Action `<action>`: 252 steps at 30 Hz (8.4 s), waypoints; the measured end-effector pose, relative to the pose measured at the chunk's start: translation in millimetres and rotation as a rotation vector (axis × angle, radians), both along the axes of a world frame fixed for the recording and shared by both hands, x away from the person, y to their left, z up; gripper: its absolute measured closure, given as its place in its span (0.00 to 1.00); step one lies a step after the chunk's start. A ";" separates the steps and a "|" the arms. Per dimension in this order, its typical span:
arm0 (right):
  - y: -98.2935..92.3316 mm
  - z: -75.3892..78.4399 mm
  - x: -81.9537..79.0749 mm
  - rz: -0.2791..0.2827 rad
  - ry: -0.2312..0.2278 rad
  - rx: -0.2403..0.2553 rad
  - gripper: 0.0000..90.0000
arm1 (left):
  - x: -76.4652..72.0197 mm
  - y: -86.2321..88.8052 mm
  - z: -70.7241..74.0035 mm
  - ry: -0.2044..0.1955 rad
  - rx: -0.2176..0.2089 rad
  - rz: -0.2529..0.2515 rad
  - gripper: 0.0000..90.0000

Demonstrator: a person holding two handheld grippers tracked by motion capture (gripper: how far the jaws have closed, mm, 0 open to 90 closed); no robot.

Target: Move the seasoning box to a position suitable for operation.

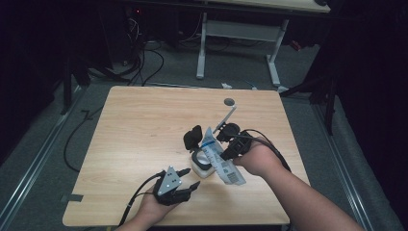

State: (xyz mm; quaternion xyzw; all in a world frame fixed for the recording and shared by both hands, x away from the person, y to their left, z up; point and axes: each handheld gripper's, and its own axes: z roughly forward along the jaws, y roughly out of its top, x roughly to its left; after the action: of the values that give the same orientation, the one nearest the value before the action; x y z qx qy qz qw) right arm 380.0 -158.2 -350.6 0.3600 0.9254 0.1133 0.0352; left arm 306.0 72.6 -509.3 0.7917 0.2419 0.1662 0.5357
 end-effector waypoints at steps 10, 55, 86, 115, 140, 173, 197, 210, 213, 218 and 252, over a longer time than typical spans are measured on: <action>-1.6 -0.9 -1.7 0.005 -0.009 -0.002 1.00 | 16.8 38.1 -3.5 0.017 -0.027 0.117 0.49; -63.3 -29.7 6.3 -0.129 0.010 -0.036 1.00 | 30.1 47.0 -9.6 0.074 -0.045 0.154 0.50; -89.0 -48.3 10.6 -0.214 -0.157 0.084 1.00 | 50.4 68.8 -12.3 0.120 0.025 0.214 0.52; -120.3 -59.2 -1.0 -0.273 -0.356 0.251 1.00 | 53.3 90.4 -12.1 0.131 0.003 0.254 0.41; -143.1 -92.9 -19.6 -0.311 -0.550 0.464 1.00 | 55.3 102.6 -14.0 0.145 -0.002 0.274 0.39; -155.8 -114.8 -17.8 -0.352 -0.751 0.577 1.00 | 31.1 127.8 -14.7 0.143 0.022 0.330 0.40; -170.2 -132.1 -24.3 -0.399 -0.748 0.547 0.97 | 30.5 127.6 -13.3 0.140 0.021 0.313 0.40; -167.3 -132.9 -22.9 -0.401 -0.745 0.548 0.89 | 30.6 126.6 -13.6 0.142 0.026 0.310 0.40; -167.0 -132.8 -22.8 -0.402 -0.746 0.547 0.87 | 30.4 127.0 -13.5 0.143 0.026 0.311 0.40; -165.6 -133.2 -22.4 -0.402 -0.743 0.548 0.84 | 30.2 127.1 -13.4 0.144 0.024 0.312 0.40; -155.0 -129.9 -33.8 -0.432 -0.770 0.454 0.43 | 33.1 119.1 -11.0 0.158 0.035 0.304 0.40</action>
State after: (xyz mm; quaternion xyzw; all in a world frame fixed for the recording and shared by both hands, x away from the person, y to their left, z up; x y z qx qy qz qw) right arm 346.2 -313.2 -480.5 0.4741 0.7014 0.4270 0.3178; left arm 339.2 191.7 -520.2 0.7657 0.3973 0.1869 0.4699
